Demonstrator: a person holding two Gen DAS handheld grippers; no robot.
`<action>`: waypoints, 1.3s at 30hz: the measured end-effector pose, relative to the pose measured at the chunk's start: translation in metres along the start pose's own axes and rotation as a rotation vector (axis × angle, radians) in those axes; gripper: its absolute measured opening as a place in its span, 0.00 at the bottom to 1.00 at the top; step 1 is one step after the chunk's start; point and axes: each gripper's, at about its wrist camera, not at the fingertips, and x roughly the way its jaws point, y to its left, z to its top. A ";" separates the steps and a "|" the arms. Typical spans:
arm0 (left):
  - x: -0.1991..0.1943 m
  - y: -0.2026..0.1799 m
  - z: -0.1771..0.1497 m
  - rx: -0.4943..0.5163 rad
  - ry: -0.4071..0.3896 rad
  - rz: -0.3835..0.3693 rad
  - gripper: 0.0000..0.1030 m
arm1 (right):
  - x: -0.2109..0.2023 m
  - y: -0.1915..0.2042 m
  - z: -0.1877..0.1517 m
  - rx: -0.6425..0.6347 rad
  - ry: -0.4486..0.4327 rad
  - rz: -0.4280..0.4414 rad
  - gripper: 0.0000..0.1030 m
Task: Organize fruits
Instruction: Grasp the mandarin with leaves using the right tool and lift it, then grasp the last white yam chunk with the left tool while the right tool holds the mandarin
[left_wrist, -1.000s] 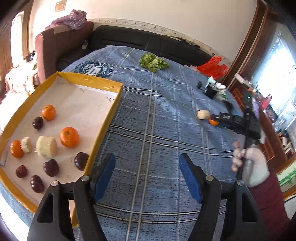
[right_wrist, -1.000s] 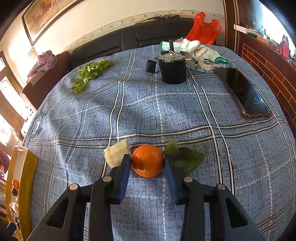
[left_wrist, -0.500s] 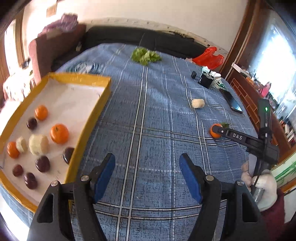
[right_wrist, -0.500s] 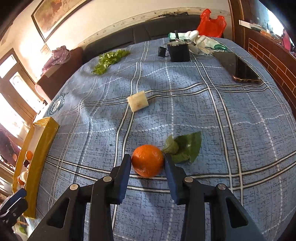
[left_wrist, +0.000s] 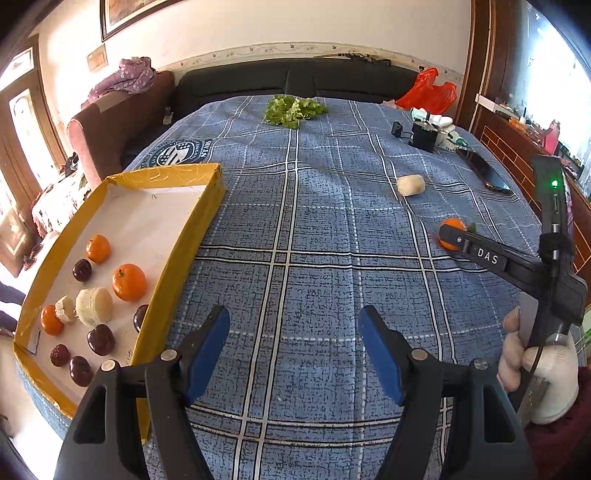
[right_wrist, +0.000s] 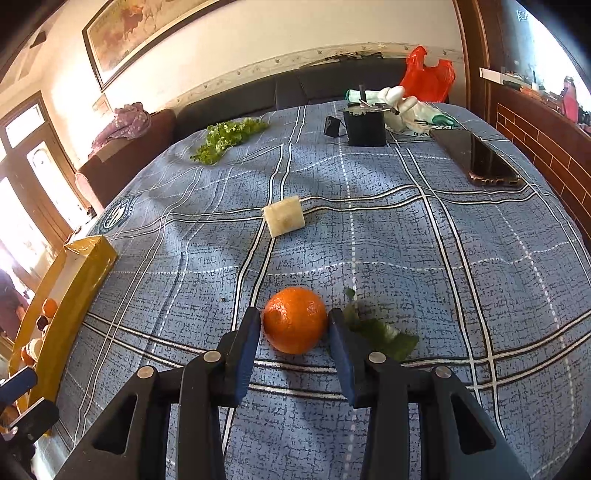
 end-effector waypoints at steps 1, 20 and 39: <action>0.001 0.000 0.000 0.000 0.002 0.002 0.70 | 0.000 0.000 0.000 -0.001 0.001 -0.001 0.40; -0.001 0.004 0.007 -0.023 -0.012 -0.052 0.78 | 0.003 0.001 -0.001 -0.010 0.008 -0.001 0.37; 0.099 -0.089 0.136 0.080 0.059 -0.299 0.78 | -0.023 -0.072 0.015 0.218 -0.064 -0.035 0.37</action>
